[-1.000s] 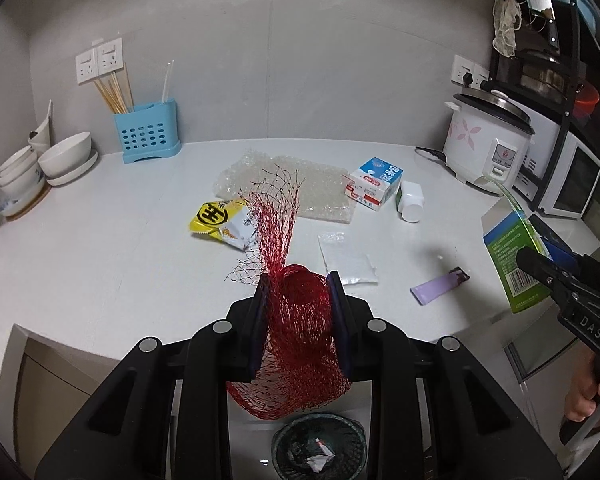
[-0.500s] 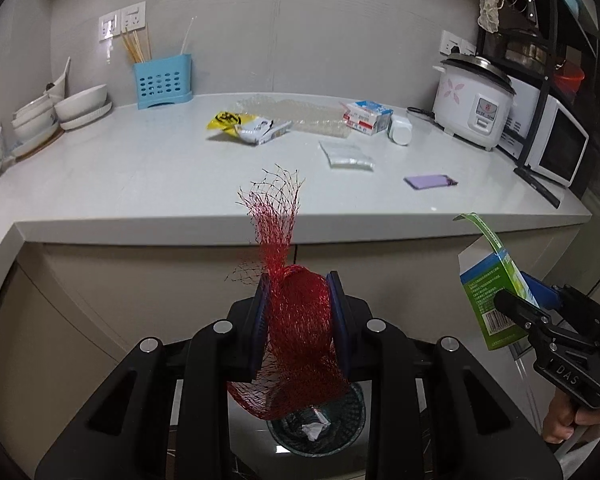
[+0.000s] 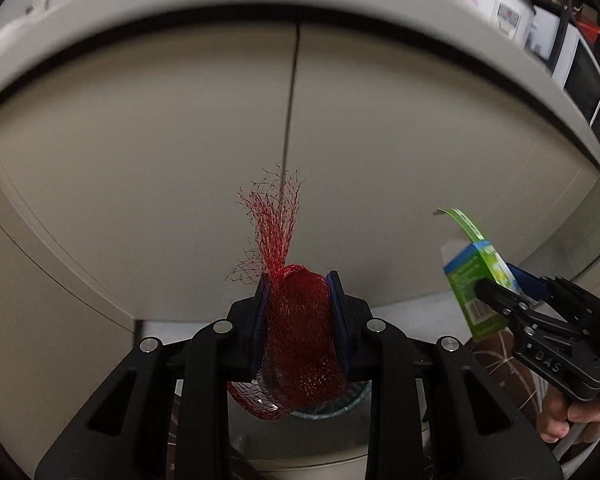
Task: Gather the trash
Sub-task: 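Carry the net bag and green box down over the wastebasket, then open both tools to drop the net bag and box into the wastebasket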
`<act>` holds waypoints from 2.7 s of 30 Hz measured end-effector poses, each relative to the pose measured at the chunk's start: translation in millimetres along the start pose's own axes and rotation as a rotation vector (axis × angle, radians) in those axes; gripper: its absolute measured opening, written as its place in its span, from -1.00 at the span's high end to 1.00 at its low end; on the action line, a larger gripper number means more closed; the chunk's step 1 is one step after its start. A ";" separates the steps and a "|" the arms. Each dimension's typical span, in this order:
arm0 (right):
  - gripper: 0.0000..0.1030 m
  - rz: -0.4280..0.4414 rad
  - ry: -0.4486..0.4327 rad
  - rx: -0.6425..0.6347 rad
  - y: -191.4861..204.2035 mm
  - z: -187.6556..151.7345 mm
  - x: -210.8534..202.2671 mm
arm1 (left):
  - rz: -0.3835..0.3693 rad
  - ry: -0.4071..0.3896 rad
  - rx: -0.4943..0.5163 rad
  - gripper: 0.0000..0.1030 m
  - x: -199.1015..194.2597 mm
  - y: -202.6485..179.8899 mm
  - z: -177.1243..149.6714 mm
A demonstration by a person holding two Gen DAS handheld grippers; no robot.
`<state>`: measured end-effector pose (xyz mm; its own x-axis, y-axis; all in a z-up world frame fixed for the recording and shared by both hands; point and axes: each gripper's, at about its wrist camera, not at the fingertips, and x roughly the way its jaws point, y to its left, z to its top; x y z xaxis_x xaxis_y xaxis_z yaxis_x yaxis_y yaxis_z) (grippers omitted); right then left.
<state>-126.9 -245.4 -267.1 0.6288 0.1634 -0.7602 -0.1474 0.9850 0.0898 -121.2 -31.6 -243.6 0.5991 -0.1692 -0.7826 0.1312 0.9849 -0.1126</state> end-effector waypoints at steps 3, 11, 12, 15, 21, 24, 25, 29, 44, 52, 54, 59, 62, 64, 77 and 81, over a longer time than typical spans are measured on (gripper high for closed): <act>0.11 -0.002 0.049 0.002 -0.3 -12.6 31.4 | -0.019 0.041 -0.006 0.48 29.3 0.5 -15.3; 0.11 -0.004 0.165 0.008 -2.0 -38.1 101.4 | -0.029 0.143 -0.018 0.48 101.1 4.9 -46.7; 0.11 -0.005 0.180 0.012 -3.4 -40.9 109.9 | -0.030 0.157 -0.021 0.48 111.5 5.0 -49.1; 0.11 0.001 0.221 0.028 -8.7 -49.5 132.8 | -0.030 0.197 -0.026 0.48 141.5 7.2 -60.9; 0.11 -0.004 0.298 0.048 -17.2 -70.8 173.4 | -0.058 0.328 -0.069 0.48 200.8 18.5 -89.6; 0.11 -0.005 0.335 0.074 -23.6 -76.1 189.5 | -0.075 0.347 -0.066 0.48 216.4 14.4 -95.6; 0.11 -0.002 0.341 0.086 -25.3 -76.1 194.0 | -0.076 0.350 -0.056 0.48 221.9 12.8 -97.5; 0.11 -0.021 0.390 0.102 -27.5 -88.8 212.5 | -0.077 0.416 -0.033 0.48 249.8 8.5 -112.6; 0.11 0.001 0.431 0.102 -30.8 -93.0 234.5 | -0.075 0.450 -0.044 0.02 266.4 -2.7 -122.5; 0.10 0.005 0.427 0.118 -33.3 -94.8 235.2 | -0.076 0.443 -0.059 -0.48 269.9 1.5 -123.8; 0.10 0.005 0.428 0.123 -34.6 -95.9 235.9 | -0.073 0.435 -0.059 -0.56 269.2 1.8 -123.3; 0.10 0.006 0.427 0.129 -35.2 -96.1 237.0 | -0.049 0.415 -0.079 -0.77 266.0 6.8 -121.2; 0.10 0.004 0.428 0.131 -35.2 -96.6 237.6 | -0.023 0.403 -0.084 -0.81 263.9 10.2 -119.8; 0.10 0.005 0.431 0.134 -36.0 -96.6 238.2 | 0.001 0.400 -0.088 -0.83 263.4 13.1 -119.1; 0.03 0.053 0.439 0.100 -24.1 -96.5 245.1 | 0.086 0.398 -0.088 -0.83 255.5 27.6 -116.5; -0.21 0.047 0.423 0.109 -26.0 -94.3 241.2 | 0.092 0.399 -0.090 -0.83 253.9 28.5 -115.8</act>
<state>-43.4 -236.9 -513.5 0.2522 0.1936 -0.9481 -0.0727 0.9808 0.1809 -56.8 -42.5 -516.4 0.2494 -0.0709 -0.9658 0.0113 0.9975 -0.0703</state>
